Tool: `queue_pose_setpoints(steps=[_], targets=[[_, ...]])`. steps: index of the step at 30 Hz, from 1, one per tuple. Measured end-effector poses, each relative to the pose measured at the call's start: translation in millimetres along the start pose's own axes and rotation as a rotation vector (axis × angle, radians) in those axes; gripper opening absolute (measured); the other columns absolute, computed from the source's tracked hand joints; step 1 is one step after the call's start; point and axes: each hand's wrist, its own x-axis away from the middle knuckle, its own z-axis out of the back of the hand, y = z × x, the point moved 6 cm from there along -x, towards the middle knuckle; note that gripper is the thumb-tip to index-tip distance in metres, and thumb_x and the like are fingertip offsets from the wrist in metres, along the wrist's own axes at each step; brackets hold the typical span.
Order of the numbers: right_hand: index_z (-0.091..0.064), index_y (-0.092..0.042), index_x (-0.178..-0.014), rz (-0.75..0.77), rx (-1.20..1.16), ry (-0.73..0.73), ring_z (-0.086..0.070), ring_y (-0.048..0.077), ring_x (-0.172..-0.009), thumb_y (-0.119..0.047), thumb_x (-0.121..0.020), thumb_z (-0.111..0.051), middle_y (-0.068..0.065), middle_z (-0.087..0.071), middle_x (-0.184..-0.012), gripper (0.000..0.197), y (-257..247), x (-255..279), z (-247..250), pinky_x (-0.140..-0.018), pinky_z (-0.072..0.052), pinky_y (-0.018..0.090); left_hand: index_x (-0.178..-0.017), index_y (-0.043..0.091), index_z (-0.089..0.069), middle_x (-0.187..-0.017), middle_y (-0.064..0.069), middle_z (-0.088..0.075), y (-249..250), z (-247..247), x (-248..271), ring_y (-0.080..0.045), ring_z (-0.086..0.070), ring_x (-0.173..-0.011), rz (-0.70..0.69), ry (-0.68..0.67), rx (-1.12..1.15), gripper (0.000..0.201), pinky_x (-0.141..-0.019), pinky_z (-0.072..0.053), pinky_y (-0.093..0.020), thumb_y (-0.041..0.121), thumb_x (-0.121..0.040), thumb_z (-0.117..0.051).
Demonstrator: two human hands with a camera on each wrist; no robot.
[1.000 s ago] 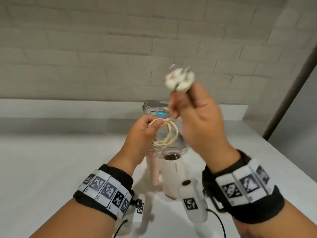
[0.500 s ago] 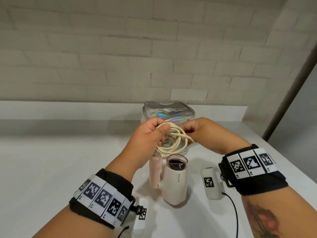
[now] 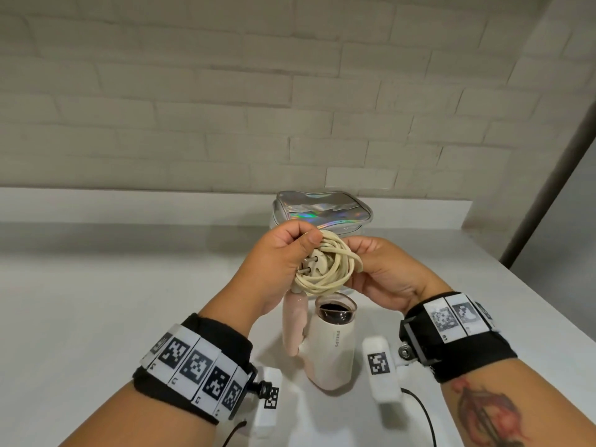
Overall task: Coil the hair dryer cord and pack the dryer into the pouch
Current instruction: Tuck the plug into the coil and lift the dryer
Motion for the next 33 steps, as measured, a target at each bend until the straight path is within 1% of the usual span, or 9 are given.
queue_pose_setpoints(steps=[7, 10, 13, 17, 21, 26, 29, 31, 33], targets=[[-0.065, -0.006, -0.106, 0.009, -0.035, -0.043, -0.067, 0.024, -0.077, 0.0, -0.087, -0.053, 0.011, -0.07, -0.087, 0.023, -2.9, 3.4, -31.1, -0.074, -0.058, 0.037, -0.078, 0.016, -0.06, -0.067, 0.007, -0.066, -2.9, -0.2, -0.4, -0.007, -0.061, -0.057, -0.014, 0.125, 0.035, 0.018, -0.053, -0.05, -0.019, 0.004, -0.09, -0.055], [-0.054, -0.013, -0.114, 0.068, 0.042, 0.174, -0.065, 0.017, -0.065, -0.001, -0.092, -0.046, 0.007, -0.069, -0.08, 0.027, -18.7, 4.4, -28.1, -0.061, -0.057, 0.029, -0.082, 0.018, -0.063, -0.073, 0.003, -0.067, -2.2, 7.4, -1.1, -0.008, -0.063, -0.06, -0.045, 0.248, -0.019, 0.012, -0.058, -0.053, -0.023, 0.007, -0.088, -0.061], [-0.041, -0.029, -0.13, 0.188, 0.064, 0.221, -0.065, 0.021, -0.085, -0.011, -0.09, -0.046, 0.01, -0.067, -0.104, 0.044, -32.0, 11.0, -26.3, -0.074, -0.054, 0.036, -0.082, 0.019, -0.064, -0.079, -0.006, -0.066, -2.4, 17.2, -2.8, -0.015, -0.065, -0.065, -0.032, 0.352, -0.034, 0.008, -0.066, -0.054, -0.032, 0.013, -0.085, -0.067], [-0.049, -0.044, -0.122, 0.315, 0.981, 0.15, -0.056, 0.003, -0.106, -0.035, -0.072, -0.076, -0.007, -0.049, -0.123, 0.058, -32.3, 15.0, -45.7, -0.09, -0.045, 0.019, -0.083, 0.026, -0.062, -0.082, -0.012, -0.059, -6.3, 25.3, -7.4, -0.026, -0.063, -0.072, -0.02, 0.468, -0.088, 0.012, -0.073, -0.055, -0.047, 0.014, -0.084, -0.067], [-0.063, -0.027, -0.111, 0.443, 1.17, 0.355, -0.053, 0.01, -0.103, -0.03, -0.074, -0.076, -0.006, -0.055, -0.114, 0.039, -36.5, 11.1, -51.8, -0.088, -0.042, 0.025, -0.085, 0.031, -0.06, -0.068, 0.005, -0.053, -8.7, 30.3, -7.2, -0.016, -0.056, -0.064, -0.052, 0.531, -0.213, 0.018, -0.064, -0.05, -0.038, 0.017, -0.081, -0.07], [-0.063, -0.025, -0.109, 0.557, 1.656, 0.301, -0.053, 0.021, -0.1, -0.041, -0.078, -0.069, -0.001, -0.062, -0.103, 0.036, -41.4, 9.0, -73.2, -0.081, -0.037, 0.029, -0.086, 0.029, -0.059, -0.069, 0.008, -0.055, -9.9, 31.5, -3.9, -0.013, -0.055, -0.061, -0.022, 0.522, -0.186, 0.02, -0.059, -0.046, -0.031, 0.012, -0.081, -0.069], [-0.06, -0.021, -0.111, 0.607, 1.468, 0.22, -0.055, 0.014, -0.089, -0.035, -0.083, -0.065, -0.003, -0.052, -0.104, 0.032, -59.0, 18.5, -87.0, -0.072, -0.041, 0.025, -0.085, 0.027, -0.061, -0.088, -0.006, -0.061, -10.5, 29.0, -2.0, -0.023, -0.058, -0.075, 0.02, 0.474, -0.111, 0.017, -0.069, -0.048, -0.04, 0.023, -0.069, -0.063], [-0.063, -0.021, -0.106, 0.764, 1.265, 0.299, -0.052, 0.0, -0.081, -0.029, -0.082, -0.066, -0.007, -0.05, -0.097, 0.025, -90.3, 32.6, -86.8, -0.072, -0.041, 0.014, -0.087, 0.026, -0.061, -0.084, -0.007, -0.057, -4.5, 29.0, -0.1, -0.017, -0.054, -0.063, -0.044, 0.448, -0.14, 0.02, -0.06, -0.045, -0.034, 0.027, -0.07, -0.071], [-0.065, -0.023, -0.098, 0.872, 0.926, 0.408, -0.054, 0.002, -0.077, -0.022, -0.08, -0.067, -0.007, -0.053, -0.09, 0.018, -113.4, 44.3, -63.9, -0.077, -0.049, 0.022, -0.09, 0.025, -0.06, -0.075, 0.0, -0.052, 6.6, 34.3, -1.0, -0.007, -0.047, -0.05, -0.14, 0.45, -0.148, 0.016, -0.049, -0.041, -0.026, 0.018, -0.081, -0.071]])
